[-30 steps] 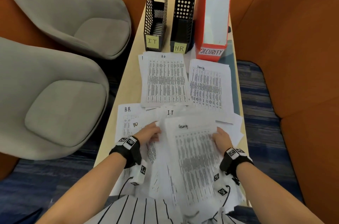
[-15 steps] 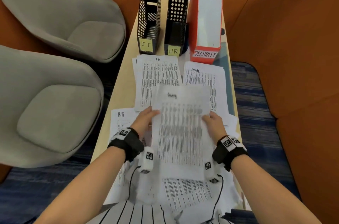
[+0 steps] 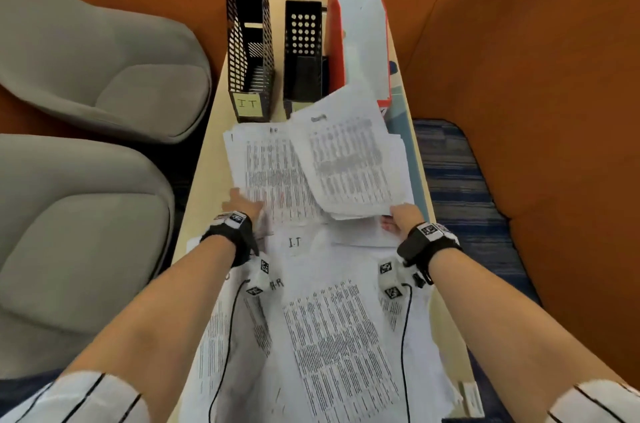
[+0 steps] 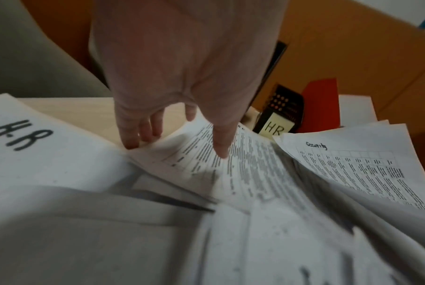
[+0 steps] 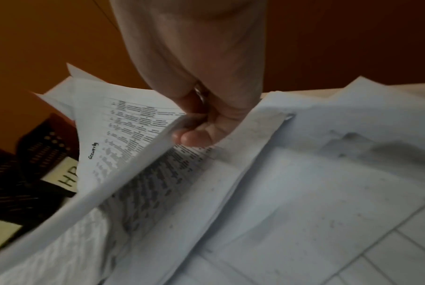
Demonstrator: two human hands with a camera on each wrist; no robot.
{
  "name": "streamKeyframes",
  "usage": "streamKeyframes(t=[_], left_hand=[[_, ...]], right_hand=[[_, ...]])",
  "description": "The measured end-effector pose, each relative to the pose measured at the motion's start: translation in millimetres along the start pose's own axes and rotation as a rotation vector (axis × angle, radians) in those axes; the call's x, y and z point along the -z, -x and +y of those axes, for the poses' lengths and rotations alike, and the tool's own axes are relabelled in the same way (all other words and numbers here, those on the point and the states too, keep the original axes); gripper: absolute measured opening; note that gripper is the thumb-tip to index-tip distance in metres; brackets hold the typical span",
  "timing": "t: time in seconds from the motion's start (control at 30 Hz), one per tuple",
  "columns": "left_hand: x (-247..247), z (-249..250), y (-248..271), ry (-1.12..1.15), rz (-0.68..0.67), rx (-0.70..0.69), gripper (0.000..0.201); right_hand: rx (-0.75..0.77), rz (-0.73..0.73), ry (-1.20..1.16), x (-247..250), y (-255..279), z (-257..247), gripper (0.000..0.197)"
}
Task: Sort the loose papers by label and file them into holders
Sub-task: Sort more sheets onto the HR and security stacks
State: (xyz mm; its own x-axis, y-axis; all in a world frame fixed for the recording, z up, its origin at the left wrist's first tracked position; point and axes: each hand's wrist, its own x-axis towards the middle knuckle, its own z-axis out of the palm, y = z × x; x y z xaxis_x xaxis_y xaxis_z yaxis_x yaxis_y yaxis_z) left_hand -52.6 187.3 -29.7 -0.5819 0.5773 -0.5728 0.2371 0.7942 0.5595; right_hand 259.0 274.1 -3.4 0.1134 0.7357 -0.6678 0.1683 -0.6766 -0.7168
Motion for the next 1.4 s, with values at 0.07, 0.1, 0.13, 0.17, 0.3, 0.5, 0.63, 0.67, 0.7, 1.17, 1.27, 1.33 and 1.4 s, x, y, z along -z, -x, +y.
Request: streamKeyframes(t=[0.07,0.1,0.13,0.17,0.3,0.5,0.63,0.67,0.7,1.17,1.27,1.33,1.4], left_hand=[[3,-8,-8,-0.151,-0.041,0.001,0.081],[0,-12,-8,-0.287,-0.064,-0.039,0.079],[-4,-16,-7,-0.425,-0.069,-0.099,0.077],[-9,-19,-4,-0.532,-0.060,-0.161,0.076],[-21,-30,3,-0.607,-0.079,-0.334,0.071],[-29,-37,7,-0.604,-0.216,-0.494,0.080],[-27,-31,10,-0.618,-0.331,-0.557,0.072],[-24,-27,12,-0.534,-0.358,-0.547,0.062],[-20,-24,18,-0.372,-0.343,-0.526,0.051],[-4,-84,94,-0.205,-0.520,-0.325,0.015],[-7,-93,113,0.315,-0.445,-0.213,0.008],[-16,-94,128,0.413,-0.536,-0.135,0.016],[-25,-93,138,0.446,-0.577,-0.081,0.016]], right_hand=[[-0.061,0.015,0.000,9,-15,4,0.021],[-0.088,0.015,0.078,13,-18,8,0.027],[-0.138,0.020,0.212,13,-17,13,0.039],[-0.094,0.031,0.418,14,-14,24,0.047],[-0.106,-0.027,0.055,19,-21,49,0.045],[-0.138,-0.010,0.086,19,-7,40,0.041],[0.002,0.261,0.509,16,6,41,0.054],[0.058,0.366,0.556,14,13,40,0.060],[0.166,0.516,0.580,11,20,42,0.066],[0.608,-0.412,1.371,-60,64,98,0.062],[0.518,-0.440,1.214,-65,69,98,0.076],[0.427,-0.519,0.996,-71,82,101,0.094],[0.351,-0.599,0.919,-80,96,109,0.109]])
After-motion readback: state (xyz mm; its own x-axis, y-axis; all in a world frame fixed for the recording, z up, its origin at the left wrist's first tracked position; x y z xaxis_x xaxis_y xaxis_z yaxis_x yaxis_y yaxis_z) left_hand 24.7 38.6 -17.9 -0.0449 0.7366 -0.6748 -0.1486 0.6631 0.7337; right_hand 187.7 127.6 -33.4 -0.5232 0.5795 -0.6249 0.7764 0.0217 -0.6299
